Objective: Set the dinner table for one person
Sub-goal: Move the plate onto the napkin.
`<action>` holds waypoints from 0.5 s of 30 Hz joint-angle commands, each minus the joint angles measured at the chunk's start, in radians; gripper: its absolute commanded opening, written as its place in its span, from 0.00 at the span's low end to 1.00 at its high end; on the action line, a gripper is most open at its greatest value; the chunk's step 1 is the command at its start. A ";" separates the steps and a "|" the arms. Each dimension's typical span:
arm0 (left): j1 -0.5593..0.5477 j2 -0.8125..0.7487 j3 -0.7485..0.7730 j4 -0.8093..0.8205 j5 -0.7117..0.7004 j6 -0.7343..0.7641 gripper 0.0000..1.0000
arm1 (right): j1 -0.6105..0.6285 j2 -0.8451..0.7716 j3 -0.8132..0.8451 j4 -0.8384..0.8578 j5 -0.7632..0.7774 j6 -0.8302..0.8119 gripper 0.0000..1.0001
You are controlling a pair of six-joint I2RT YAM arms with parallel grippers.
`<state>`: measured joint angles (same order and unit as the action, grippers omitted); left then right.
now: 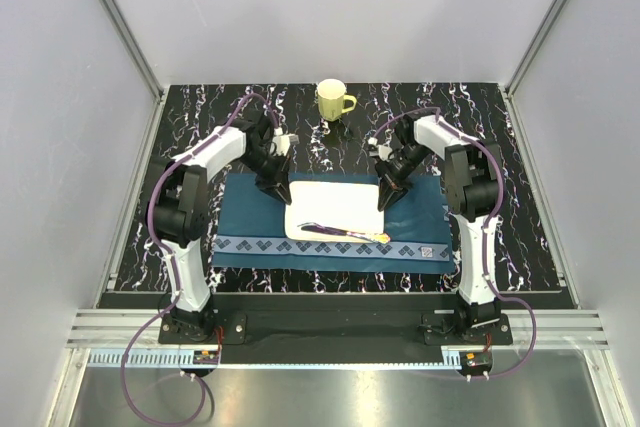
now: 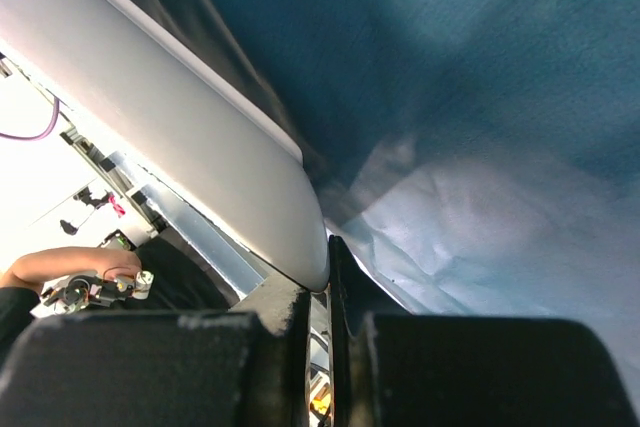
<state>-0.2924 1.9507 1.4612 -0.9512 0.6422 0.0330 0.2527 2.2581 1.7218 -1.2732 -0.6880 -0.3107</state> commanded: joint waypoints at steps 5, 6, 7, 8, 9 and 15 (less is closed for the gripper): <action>-0.086 -0.056 0.004 0.140 0.309 0.007 0.00 | 0.123 -0.094 0.022 0.026 -0.288 0.056 0.00; -0.086 -0.053 0.005 0.140 0.310 0.005 0.00 | 0.123 -0.092 0.022 0.026 -0.285 0.056 0.00; -0.086 -0.047 0.005 0.140 0.310 0.005 0.00 | 0.123 -0.089 0.024 0.025 -0.285 0.056 0.00; -0.086 -0.045 0.004 0.141 0.313 0.005 0.00 | 0.123 -0.089 0.025 0.025 -0.282 0.056 0.00; -0.086 -0.039 0.004 0.141 0.313 0.002 0.00 | 0.123 -0.089 0.027 0.026 -0.283 0.056 0.00; -0.086 -0.015 0.008 0.140 0.304 0.007 0.00 | 0.125 -0.078 0.030 0.034 -0.285 0.061 0.00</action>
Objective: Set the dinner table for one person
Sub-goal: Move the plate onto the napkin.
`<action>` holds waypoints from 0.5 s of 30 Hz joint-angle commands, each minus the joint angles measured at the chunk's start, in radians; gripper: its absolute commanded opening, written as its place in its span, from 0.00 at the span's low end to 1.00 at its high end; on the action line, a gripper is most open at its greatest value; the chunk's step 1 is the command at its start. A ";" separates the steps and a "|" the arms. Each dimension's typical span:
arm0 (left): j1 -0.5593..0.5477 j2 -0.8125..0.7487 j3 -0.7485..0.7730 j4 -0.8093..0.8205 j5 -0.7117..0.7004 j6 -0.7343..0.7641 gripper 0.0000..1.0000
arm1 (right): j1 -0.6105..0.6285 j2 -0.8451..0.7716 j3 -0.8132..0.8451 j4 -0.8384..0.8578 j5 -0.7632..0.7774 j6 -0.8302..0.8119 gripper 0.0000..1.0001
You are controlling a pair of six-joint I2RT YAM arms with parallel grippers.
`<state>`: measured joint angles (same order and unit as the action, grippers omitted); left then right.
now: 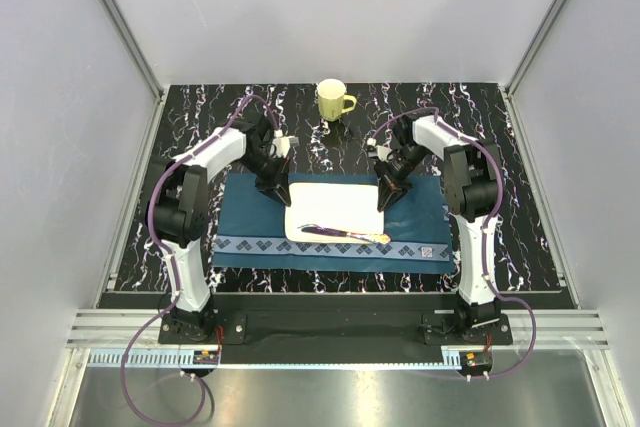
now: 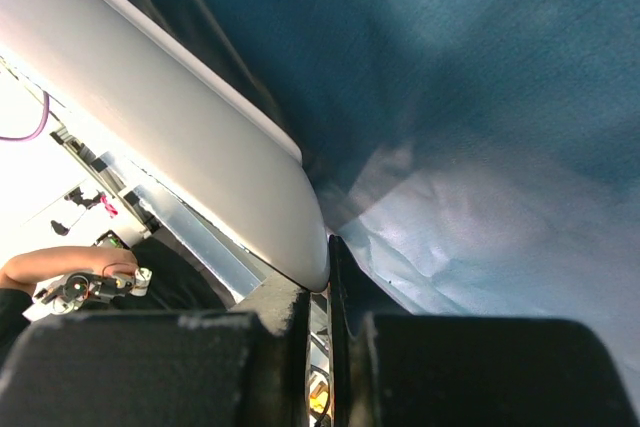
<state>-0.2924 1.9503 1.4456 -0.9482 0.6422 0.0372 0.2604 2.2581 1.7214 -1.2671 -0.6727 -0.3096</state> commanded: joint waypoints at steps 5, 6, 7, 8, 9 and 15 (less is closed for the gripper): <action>-0.086 0.004 0.025 0.138 0.304 0.004 0.00 | 0.117 -0.069 0.035 0.028 -0.300 0.061 0.00; -0.086 0.010 0.025 0.137 0.306 0.004 0.00 | 0.119 -0.068 0.035 0.026 -0.300 0.061 0.00; -0.086 0.015 0.025 0.137 0.307 0.004 0.00 | 0.117 -0.066 0.037 0.028 -0.298 0.061 0.00; -0.086 0.018 0.025 0.138 0.310 0.004 0.00 | 0.119 -0.066 0.037 0.031 -0.298 0.061 0.00; -0.086 0.024 0.027 0.138 0.309 0.003 0.00 | 0.119 -0.065 0.038 0.028 -0.300 0.063 0.00; -0.086 0.038 0.032 0.138 0.307 0.000 0.26 | 0.117 -0.058 0.041 0.031 -0.298 0.064 0.18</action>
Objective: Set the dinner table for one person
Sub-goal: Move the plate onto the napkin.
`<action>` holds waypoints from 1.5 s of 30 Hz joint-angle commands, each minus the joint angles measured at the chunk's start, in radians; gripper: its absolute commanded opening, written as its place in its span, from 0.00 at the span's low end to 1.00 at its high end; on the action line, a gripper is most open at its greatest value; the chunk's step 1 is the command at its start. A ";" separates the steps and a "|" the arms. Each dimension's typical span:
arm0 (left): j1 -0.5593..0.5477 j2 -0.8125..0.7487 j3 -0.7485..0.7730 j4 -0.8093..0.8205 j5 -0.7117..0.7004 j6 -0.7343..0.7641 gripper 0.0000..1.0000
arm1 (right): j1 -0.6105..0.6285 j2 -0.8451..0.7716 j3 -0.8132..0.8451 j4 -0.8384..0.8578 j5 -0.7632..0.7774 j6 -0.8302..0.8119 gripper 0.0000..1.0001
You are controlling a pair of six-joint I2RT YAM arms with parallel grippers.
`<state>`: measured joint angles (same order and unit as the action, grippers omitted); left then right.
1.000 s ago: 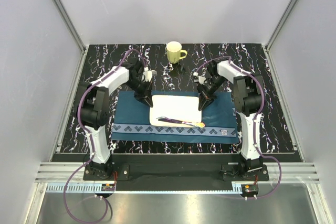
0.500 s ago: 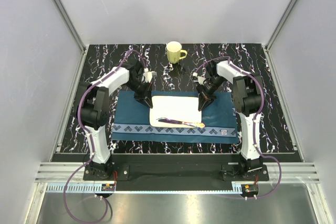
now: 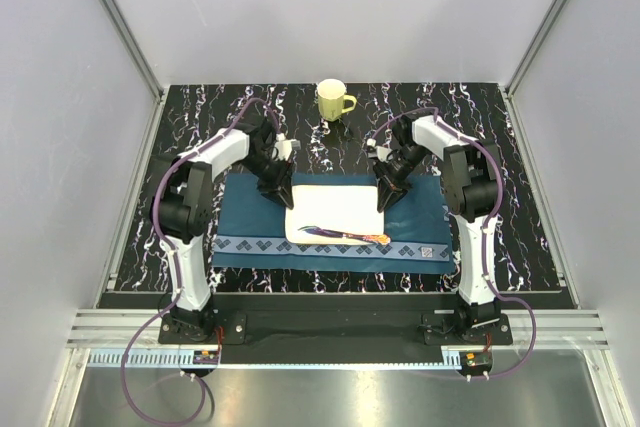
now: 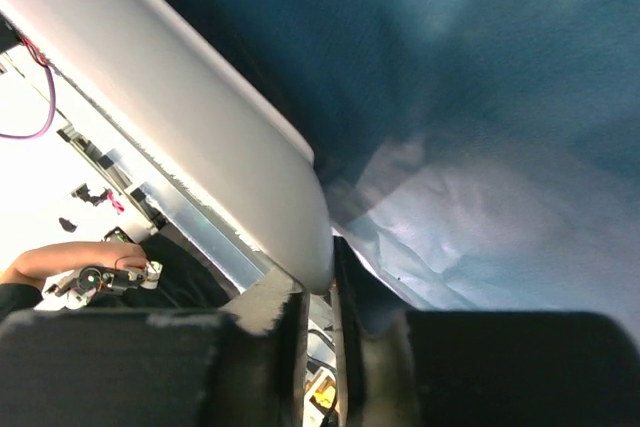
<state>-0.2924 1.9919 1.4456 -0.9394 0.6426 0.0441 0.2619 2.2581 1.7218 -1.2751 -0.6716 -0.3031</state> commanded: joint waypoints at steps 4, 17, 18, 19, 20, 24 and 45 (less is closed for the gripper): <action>-0.086 -0.002 0.033 0.129 0.304 -0.007 0.33 | 0.117 -0.055 0.039 0.039 -0.295 0.058 0.26; -0.086 0.004 0.035 0.129 0.299 -0.007 0.40 | 0.125 -0.048 0.048 0.036 -0.292 0.061 0.30; -0.086 0.004 0.035 0.128 0.299 -0.006 0.40 | 0.126 -0.049 0.047 0.036 -0.292 0.062 0.30; -0.086 0.007 0.036 0.128 0.299 -0.006 0.40 | 0.125 -0.049 0.047 0.036 -0.290 0.062 0.30; -0.086 0.008 0.036 0.128 0.302 -0.006 0.42 | 0.125 -0.051 0.047 0.034 -0.289 0.062 0.31; -0.086 0.018 0.039 0.126 0.307 -0.004 0.46 | 0.125 -0.049 0.045 0.036 -0.289 0.062 0.33; -0.094 0.036 0.055 0.106 0.310 0.010 0.09 | 0.126 -0.038 0.045 0.037 -0.289 0.062 0.27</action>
<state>-0.2951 2.0270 1.4528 -0.9100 0.6556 0.0677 0.2871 2.2581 1.7222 -1.3304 -0.6552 -0.2676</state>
